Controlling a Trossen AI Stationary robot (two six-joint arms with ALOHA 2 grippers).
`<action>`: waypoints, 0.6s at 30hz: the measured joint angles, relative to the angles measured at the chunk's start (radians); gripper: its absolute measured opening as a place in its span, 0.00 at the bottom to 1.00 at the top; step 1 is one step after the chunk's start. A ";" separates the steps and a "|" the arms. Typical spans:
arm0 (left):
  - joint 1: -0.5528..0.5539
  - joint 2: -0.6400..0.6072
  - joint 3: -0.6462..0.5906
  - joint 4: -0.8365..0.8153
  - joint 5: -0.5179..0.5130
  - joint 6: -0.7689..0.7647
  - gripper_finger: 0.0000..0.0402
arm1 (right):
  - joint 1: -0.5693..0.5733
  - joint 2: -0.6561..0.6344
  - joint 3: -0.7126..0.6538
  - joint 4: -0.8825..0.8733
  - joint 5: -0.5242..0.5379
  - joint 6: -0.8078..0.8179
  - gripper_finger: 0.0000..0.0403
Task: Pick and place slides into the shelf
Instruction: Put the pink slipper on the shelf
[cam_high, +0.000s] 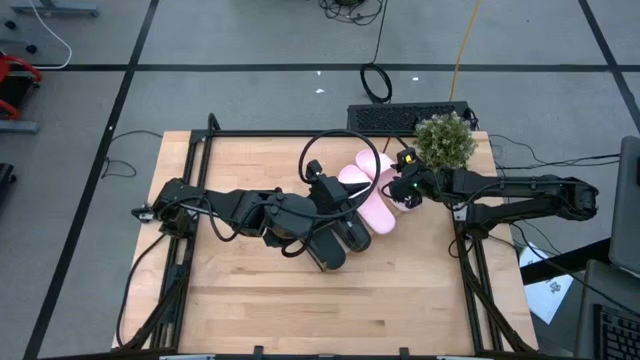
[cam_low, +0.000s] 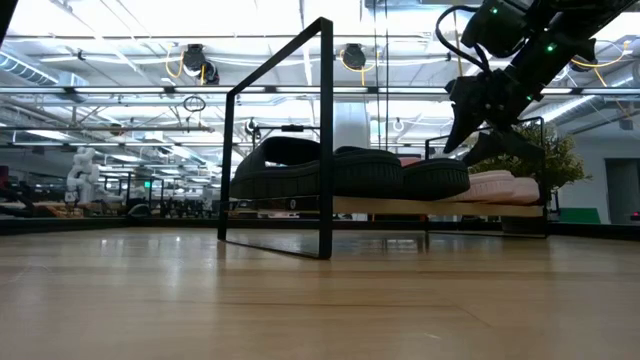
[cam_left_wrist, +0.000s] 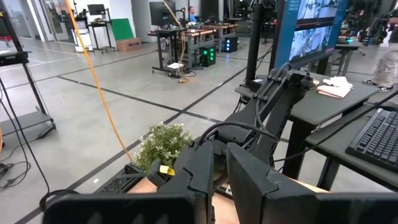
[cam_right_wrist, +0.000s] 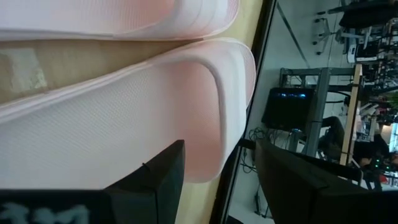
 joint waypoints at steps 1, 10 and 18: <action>0.000 0.000 0.000 0.000 0.000 0.000 0.12 | 0.000 0.000 0.000 0.000 0.000 -0.001 0.46; 0.000 0.000 0.000 0.000 -0.001 0.000 0.12 | 0.000 0.000 0.000 -0.009 -0.090 0.031 0.45; 0.000 0.000 0.000 0.000 -0.001 0.002 0.12 | -0.018 0.000 0.000 0.028 -0.109 0.026 0.45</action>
